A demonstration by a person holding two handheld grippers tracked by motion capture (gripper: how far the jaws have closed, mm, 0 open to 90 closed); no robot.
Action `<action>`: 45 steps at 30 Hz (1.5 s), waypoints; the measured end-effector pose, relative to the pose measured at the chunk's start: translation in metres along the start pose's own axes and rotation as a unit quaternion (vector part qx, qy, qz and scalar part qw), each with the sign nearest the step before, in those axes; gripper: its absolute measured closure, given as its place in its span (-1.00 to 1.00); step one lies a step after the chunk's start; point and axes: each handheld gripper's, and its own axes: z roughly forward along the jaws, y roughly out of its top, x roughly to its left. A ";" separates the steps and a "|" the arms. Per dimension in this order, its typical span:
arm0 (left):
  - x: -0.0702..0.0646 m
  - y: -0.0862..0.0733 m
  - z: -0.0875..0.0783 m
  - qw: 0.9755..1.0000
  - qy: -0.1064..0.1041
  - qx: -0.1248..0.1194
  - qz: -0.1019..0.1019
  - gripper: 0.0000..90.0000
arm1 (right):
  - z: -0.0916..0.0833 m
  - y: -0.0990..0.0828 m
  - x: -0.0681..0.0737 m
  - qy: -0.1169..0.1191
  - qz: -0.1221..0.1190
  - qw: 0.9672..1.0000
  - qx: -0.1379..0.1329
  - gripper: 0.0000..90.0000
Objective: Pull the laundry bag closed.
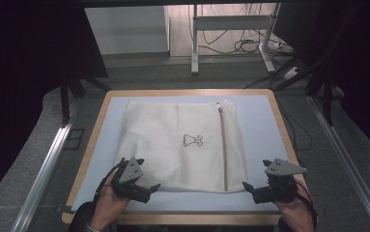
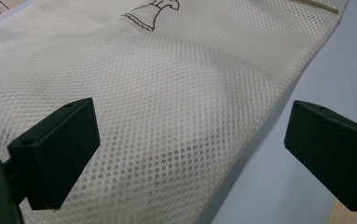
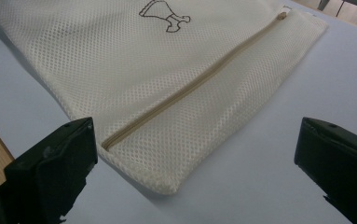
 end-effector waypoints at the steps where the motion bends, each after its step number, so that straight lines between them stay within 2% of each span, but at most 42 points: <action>1: 0.000 0.000 0.000 1.000 0.001 0.000 0.000 -0.93 | -0.001 -0.001 0.000 -0.002 0.000 1.000 0.000 -1.00; 16: 0.006 -0.009 -0.014 1.000 0.012 -0.009 -0.015 -0.93 | -0.019 -0.018 -0.003 -0.029 0.012 1.000 0.000 -1.00; 30: 0.012 -0.022 -0.024 0.999 0.022 -0.014 -0.037 -0.93 | -0.035 -0.039 -0.006 -0.045 0.040 0.998 -0.001 -1.00; 39: 0.016 -0.033 -0.026 0.998 0.025 0.002 -0.049 -0.93 | -0.034 -0.053 -0.009 -0.047 0.056 0.997 0.023 -1.00; 45: 0.016 -0.036 -0.024 0.998 0.025 0.012 -0.048 -0.93 | -0.034 -0.055 -0.010 -0.046 0.063 0.997 0.029 -1.00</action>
